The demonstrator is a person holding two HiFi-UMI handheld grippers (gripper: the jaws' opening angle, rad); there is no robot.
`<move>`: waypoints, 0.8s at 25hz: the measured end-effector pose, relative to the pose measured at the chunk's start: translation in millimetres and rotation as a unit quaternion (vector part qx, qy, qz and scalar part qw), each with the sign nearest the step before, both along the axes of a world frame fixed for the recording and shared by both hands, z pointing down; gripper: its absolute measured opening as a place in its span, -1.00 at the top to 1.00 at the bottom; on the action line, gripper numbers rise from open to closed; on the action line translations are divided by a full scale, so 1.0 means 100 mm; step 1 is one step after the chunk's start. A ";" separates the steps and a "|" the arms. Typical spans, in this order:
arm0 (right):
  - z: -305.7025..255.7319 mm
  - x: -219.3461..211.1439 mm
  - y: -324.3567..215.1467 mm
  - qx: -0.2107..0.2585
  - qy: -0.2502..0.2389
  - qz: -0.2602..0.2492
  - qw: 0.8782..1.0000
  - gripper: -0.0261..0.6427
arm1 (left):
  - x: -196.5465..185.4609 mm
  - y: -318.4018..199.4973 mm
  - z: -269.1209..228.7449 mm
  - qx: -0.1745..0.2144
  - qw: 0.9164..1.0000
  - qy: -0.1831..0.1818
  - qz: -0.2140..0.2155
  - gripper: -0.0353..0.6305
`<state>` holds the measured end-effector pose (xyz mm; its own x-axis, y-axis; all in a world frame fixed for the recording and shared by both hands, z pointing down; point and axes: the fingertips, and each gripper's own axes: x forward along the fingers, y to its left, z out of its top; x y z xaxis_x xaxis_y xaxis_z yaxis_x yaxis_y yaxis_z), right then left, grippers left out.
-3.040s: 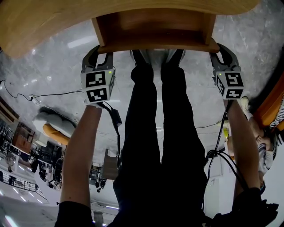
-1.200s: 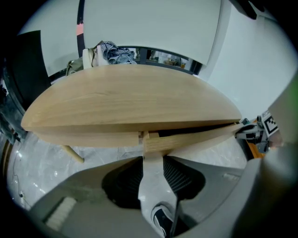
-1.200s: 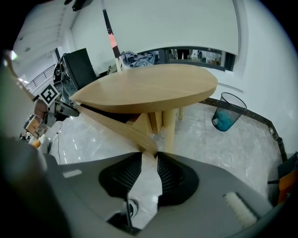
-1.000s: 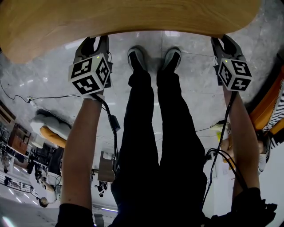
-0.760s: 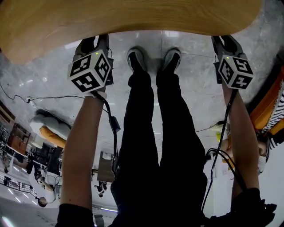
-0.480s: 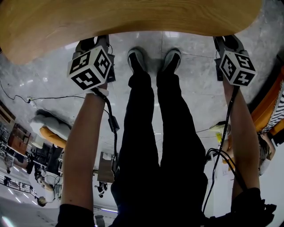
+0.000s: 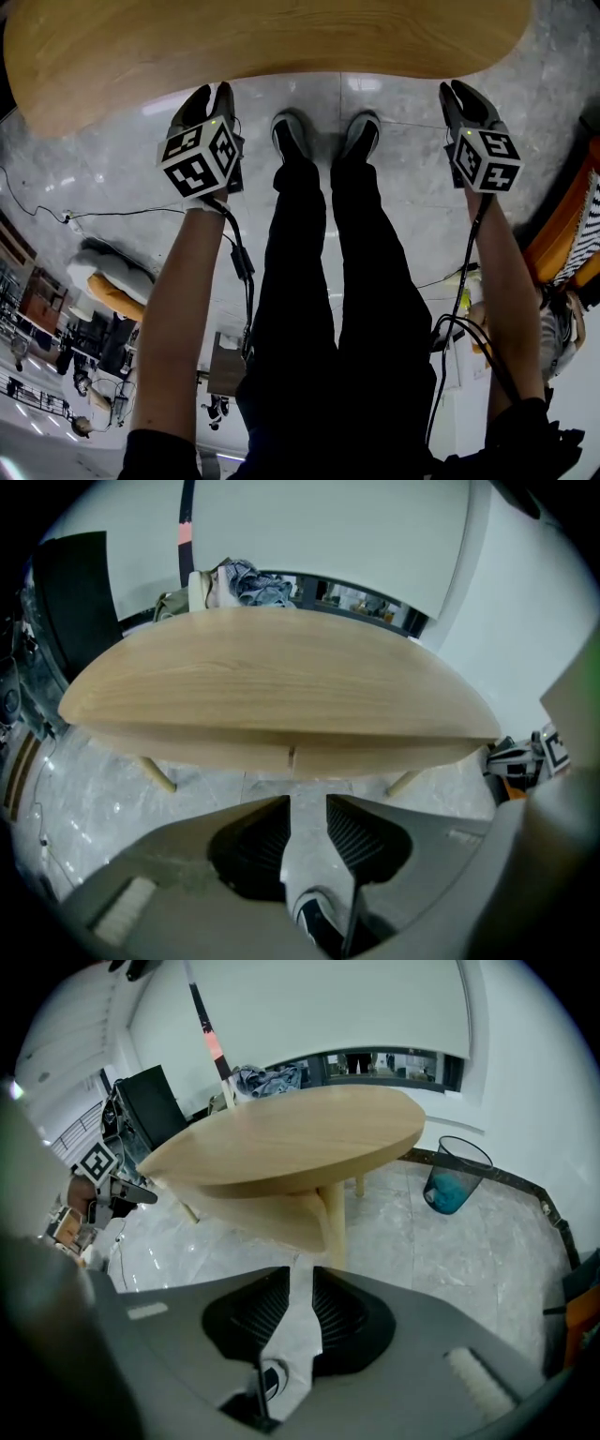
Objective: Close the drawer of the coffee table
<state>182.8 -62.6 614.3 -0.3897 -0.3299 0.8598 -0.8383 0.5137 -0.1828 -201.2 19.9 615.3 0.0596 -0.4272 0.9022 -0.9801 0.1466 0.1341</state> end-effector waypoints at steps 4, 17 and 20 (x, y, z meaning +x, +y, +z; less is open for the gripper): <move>-0.30 0.06 0.52 -0.032 -0.004 -0.017 0.999 0.78 | 0.18 0.59 -0.16 -0.053 0.998 0.010 0.030 0.50; -3.42 -0.16 0.11 0.152 -0.102 -0.022 0.983 0.86 | 1.18 0.01 -3.29 0.141 0.979 0.063 0.131 0.57; -4.31 -0.27 -0.09 0.221 -0.139 -0.016 0.965 0.90 | 1.36 -0.28 -4.21 0.227 0.959 0.062 0.156 0.60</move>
